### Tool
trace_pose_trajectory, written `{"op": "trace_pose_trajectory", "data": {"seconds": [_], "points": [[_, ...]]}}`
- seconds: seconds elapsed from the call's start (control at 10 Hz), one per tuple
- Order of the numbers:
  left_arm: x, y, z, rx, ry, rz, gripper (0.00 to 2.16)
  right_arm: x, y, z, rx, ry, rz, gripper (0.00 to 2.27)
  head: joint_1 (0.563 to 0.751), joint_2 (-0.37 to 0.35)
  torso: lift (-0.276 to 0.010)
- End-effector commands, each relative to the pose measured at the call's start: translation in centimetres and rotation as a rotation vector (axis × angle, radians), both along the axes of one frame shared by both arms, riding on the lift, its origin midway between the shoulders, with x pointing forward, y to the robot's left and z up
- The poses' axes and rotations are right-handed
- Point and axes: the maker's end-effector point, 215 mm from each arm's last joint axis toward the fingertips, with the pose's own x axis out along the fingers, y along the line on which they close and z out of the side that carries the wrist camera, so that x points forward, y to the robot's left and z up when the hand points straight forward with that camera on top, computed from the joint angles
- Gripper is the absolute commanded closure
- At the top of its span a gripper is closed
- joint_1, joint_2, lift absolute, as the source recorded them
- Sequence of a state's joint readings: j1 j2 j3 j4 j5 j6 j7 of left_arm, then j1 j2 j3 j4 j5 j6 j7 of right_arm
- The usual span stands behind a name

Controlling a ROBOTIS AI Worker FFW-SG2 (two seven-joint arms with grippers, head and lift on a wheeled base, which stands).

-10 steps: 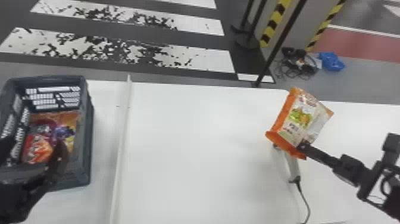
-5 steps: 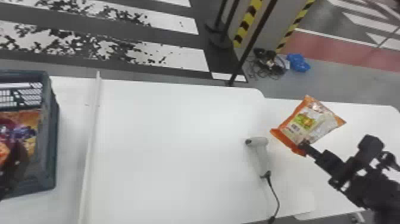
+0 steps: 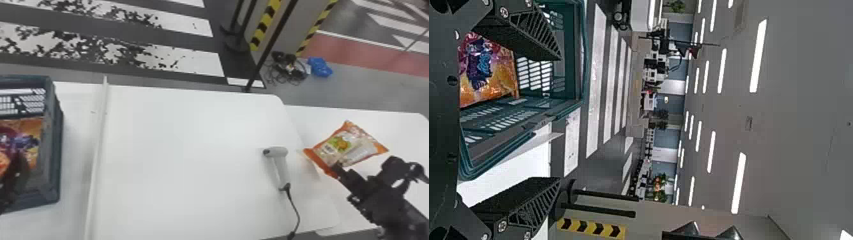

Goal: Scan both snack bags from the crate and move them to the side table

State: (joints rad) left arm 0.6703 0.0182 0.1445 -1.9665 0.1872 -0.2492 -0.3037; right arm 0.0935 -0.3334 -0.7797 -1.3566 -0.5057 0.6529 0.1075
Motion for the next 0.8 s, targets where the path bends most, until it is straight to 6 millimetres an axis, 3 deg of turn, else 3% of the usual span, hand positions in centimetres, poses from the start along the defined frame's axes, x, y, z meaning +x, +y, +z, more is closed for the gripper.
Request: {"op": "trace_pose_trajectory", "data": {"seconds": [0.0, 0.1, 0.2, 0.3, 0.5, 0.7], "points": [[0.0, 0.1, 0.0, 0.002, 0.0, 0.0, 0.14, -0.1, -1.3, -0.7, -0.029, -0.011, -0.046, 2.25, 0.695, -0.35, -0.075], [0.0, 0.2, 0.0, 0.002, 0.0, 0.001, 0.14, -0.2, -2.3, -0.8, -0.063, -0.023, -0.081, 2.2, 0.695, -0.35, -0.075], [0.0, 0.2, 0.0, 0.002, 0.0, 0.001, 0.14, -0.1, -2.8, -0.5, -0.075, -0.058, -0.108, 1.63, 0.695, -0.35, -0.075], [0.0, 0.2, 0.1, 0.002, -0.002, 0.001, 0.14, 0.1, -3.2, 0.1, -0.099, -0.083, -0.119, 0.09, 0.695, -0.35, -0.075], [-0.1, 0.2, 0.2, 0.002, -0.002, 0.001, 0.14, -0.2, -3.5, 0.9, -0.137, -0.113, -0.137, 0.03, 0.695, -0.35, -0.075], [-0.4, 0.0, 2.3, 0.007, -0.036, -0.006, 0.14, -0.4, -2.9, 1.8, -0.159, -0.128, -0.125, 0.06, 0.695, -0.35, -0.075]]}}
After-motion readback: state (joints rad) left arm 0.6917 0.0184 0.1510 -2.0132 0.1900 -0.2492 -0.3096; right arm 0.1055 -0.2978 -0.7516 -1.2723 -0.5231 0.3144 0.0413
